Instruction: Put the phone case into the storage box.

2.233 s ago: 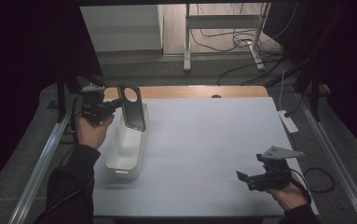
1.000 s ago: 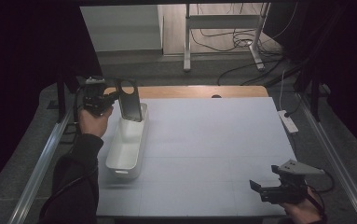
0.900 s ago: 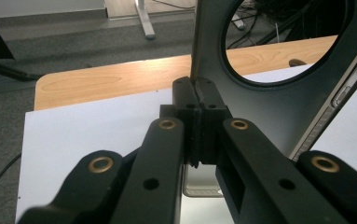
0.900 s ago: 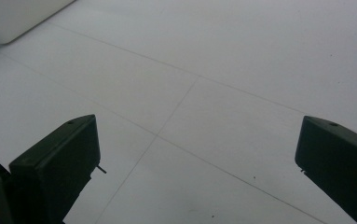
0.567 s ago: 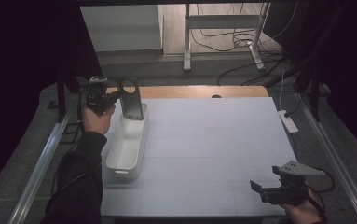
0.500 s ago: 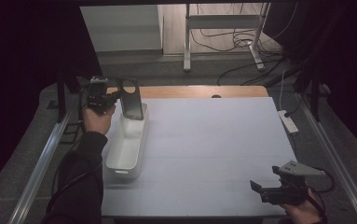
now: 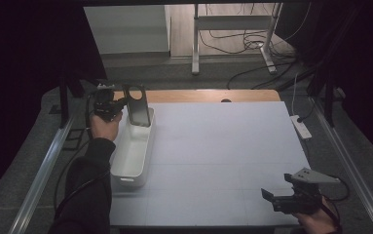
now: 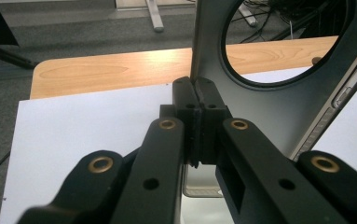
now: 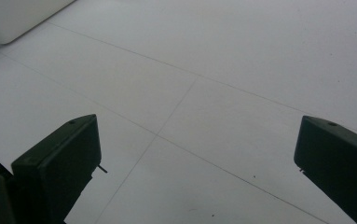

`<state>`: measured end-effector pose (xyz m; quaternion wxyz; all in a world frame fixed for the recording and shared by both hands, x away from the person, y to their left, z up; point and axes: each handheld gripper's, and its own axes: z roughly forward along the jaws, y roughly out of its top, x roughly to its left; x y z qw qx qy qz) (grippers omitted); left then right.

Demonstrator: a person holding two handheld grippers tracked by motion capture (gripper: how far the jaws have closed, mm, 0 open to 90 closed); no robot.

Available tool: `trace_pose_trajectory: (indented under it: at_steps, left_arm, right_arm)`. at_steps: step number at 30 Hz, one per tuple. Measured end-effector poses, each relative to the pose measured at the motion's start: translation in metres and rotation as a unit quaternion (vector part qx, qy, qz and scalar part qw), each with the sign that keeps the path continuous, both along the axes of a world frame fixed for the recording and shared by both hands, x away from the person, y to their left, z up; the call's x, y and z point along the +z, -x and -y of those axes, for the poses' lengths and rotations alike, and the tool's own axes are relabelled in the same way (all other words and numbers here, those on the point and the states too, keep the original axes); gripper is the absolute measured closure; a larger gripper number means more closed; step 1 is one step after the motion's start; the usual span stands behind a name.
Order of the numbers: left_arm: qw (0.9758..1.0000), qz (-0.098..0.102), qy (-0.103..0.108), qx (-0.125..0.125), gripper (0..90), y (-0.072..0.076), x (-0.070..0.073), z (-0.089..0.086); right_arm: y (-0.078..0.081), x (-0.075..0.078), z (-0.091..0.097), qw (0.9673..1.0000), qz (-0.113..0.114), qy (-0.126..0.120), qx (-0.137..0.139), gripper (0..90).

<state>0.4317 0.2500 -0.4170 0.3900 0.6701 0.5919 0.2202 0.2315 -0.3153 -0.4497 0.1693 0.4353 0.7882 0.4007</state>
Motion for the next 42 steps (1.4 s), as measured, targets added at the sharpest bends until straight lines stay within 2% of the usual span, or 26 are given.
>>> trace_pose_trajectory:
  at_steps: [18,42]
  left_arm:
    - [0.9999,-0.011,0.0,0.003,89.3,-0.005,-0.018,0.002]
    - [0.9992,-0.036,-0.014,0.004,89.1,-0.013,-0.036,0.005]
  right_arm:
    - [0.0,0.0,0.0,1.0,-0.002,0.001,0.002,1.0]
    - [-0.001,0.0,-0.001,1.0,-0.003,0.004,0.003,1.4]
